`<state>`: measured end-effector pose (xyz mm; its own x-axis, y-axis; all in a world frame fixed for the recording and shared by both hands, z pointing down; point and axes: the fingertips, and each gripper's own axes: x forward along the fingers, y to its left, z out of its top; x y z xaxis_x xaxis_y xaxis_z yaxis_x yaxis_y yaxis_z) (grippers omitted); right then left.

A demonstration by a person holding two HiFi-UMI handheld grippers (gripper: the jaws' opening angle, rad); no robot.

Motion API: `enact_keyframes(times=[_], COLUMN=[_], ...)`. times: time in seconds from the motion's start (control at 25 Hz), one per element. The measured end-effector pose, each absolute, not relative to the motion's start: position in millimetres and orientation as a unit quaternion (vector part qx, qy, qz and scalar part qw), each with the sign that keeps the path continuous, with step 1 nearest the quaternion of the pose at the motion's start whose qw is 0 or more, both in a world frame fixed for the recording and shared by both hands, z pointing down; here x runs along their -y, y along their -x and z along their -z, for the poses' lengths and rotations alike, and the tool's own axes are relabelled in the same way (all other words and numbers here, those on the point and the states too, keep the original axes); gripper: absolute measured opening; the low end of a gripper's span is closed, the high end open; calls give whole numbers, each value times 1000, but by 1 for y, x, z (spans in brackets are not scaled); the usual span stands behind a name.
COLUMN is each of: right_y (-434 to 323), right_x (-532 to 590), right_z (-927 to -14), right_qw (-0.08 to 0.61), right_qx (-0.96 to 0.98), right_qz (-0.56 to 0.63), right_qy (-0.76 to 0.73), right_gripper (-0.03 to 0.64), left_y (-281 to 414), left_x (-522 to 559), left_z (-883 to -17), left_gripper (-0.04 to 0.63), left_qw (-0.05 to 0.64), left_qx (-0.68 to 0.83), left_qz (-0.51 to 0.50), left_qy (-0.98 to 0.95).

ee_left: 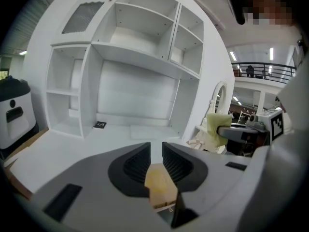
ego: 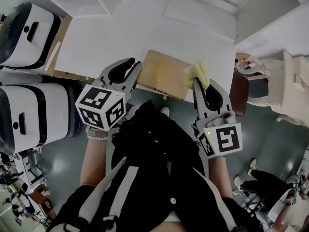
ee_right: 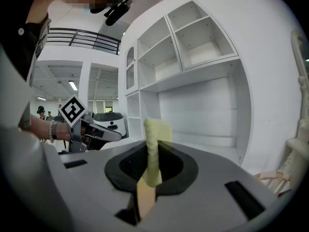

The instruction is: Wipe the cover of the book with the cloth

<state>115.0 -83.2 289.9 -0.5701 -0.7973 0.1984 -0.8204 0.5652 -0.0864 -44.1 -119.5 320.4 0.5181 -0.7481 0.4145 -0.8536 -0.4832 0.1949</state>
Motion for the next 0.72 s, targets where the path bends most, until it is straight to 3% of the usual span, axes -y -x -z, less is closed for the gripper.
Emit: enact_keyframes(times=[0.72], right_y=[-85], right_x=[118], right_z=[-320], right_qw=[111], right_qx=[857], right_qz=[-110], right_qy=[-491], right_gripper=[37], left_y=[55], left_x=[143], left_z=[-442], left_gripper=[146], left_qw=[301], left_qx=[401], left_qz=[-240], left_qy=[-831])
